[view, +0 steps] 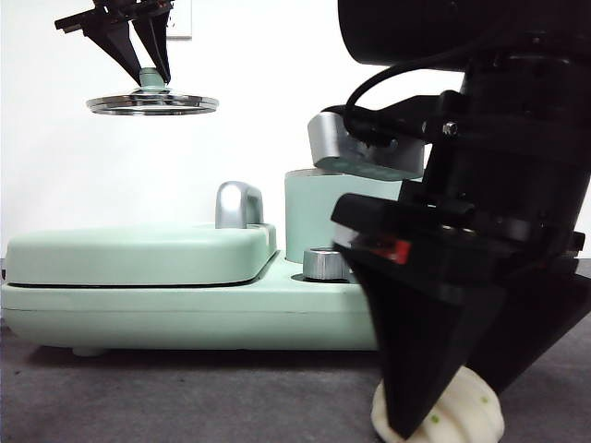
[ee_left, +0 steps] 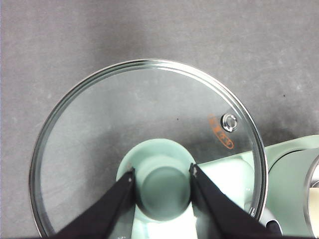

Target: Put the buns in a small steamer

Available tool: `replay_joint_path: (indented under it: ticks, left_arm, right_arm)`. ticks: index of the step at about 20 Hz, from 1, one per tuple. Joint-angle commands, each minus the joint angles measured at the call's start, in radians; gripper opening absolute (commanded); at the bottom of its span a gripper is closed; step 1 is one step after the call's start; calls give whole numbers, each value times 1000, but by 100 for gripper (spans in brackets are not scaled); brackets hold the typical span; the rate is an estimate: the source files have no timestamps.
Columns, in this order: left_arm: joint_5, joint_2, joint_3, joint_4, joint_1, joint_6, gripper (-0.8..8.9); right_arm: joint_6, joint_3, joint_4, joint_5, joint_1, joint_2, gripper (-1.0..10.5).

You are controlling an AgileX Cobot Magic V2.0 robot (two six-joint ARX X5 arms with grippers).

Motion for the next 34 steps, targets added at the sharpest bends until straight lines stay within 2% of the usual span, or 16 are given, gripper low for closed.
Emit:
replay_joint_path:
  ticks: [1, 4, 8, 11, 15, 18, 21, 26, 34]
  left_arm:
    - [9, -1, 43, 23, -2, -8, 15]
    - [9, -1, 43, 23, -2, -9, 15]
    - [9, -1, 43, 23, -2, -9, 15]
    - [9, -1, 43, 23, -2, -9, 15]
    - [9, 1, 43, 23, -5, -9, 15]
    - [9, 2, 43, 22, -5, -12, 15]
    - [9, 2, 43, 23, -5, -12, 15]
    - [9, 8, 43, 23, -5, -12, 15]
    - [9, 9, 43, 23, -5, -13, 15]
  right_arm:
    - [-5, 9, 20, 1, 10, 14, 201]
    - [-10, 84, -62, -9, 2, 14, 201]
    - [-60, 372, -387, -7, -32, 14, 201]
    - [-120, 632, -578, -6, -113, 39, 201]
    - [-231, 934, -672, -6, -271, 163, 201]
    - [-273, 1082, -672, -7, -367, 282, 202]
    - [-312, 1151, -668, -14, -423, 391, 203]
    - [-356, 1152, -630, -45, -458, 522, 203]
    - [-357, 1152, -629, -57, -468, 600, 205]
